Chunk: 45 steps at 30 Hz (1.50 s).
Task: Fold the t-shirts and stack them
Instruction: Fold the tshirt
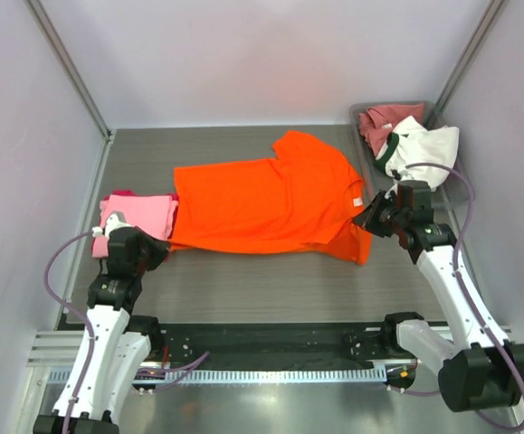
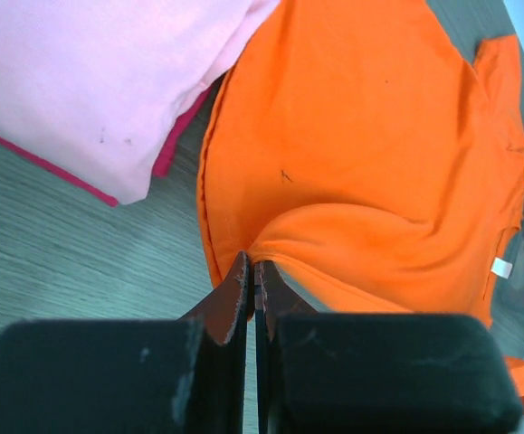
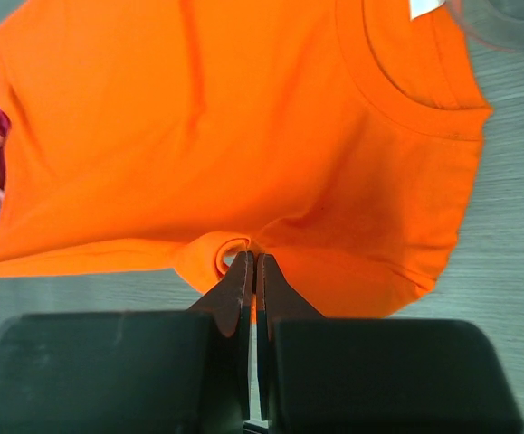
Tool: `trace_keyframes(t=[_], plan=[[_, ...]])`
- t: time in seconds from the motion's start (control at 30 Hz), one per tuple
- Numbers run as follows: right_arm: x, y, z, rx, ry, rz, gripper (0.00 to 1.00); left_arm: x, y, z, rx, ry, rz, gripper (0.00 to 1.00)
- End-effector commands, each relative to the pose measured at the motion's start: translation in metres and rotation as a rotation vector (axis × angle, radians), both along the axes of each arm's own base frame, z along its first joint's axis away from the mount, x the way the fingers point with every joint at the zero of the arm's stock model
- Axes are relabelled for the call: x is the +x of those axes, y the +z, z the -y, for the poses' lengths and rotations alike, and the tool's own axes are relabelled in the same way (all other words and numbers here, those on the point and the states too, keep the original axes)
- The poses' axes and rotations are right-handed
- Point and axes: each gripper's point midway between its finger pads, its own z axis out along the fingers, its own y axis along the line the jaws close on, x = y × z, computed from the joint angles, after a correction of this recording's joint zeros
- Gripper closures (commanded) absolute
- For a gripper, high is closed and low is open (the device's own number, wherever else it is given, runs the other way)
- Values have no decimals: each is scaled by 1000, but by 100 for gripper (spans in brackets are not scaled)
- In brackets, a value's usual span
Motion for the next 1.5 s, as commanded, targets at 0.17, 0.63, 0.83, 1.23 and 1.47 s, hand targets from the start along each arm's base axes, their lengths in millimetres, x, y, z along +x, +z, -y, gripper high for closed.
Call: trace_keyframes(t=[0.17,0.63,0.83,1.23,1.47], plan=[[53,20,8,-107,-71,81,99,21,-12,-3,3,30,-20,100],[108,25,14,-204,-63,43,99,45,-26,0,35,-9,-63,100],[123,22,14,-224,-54,22,99,62,-30,-2,60,-7,-97,100],[156,-3,7,-242,-10,-56,99,89,-50,-17,145,38,-178,100],[173,-18,3,-280,1,-91,99,101,-71,-16,187,-11,-244,100]])
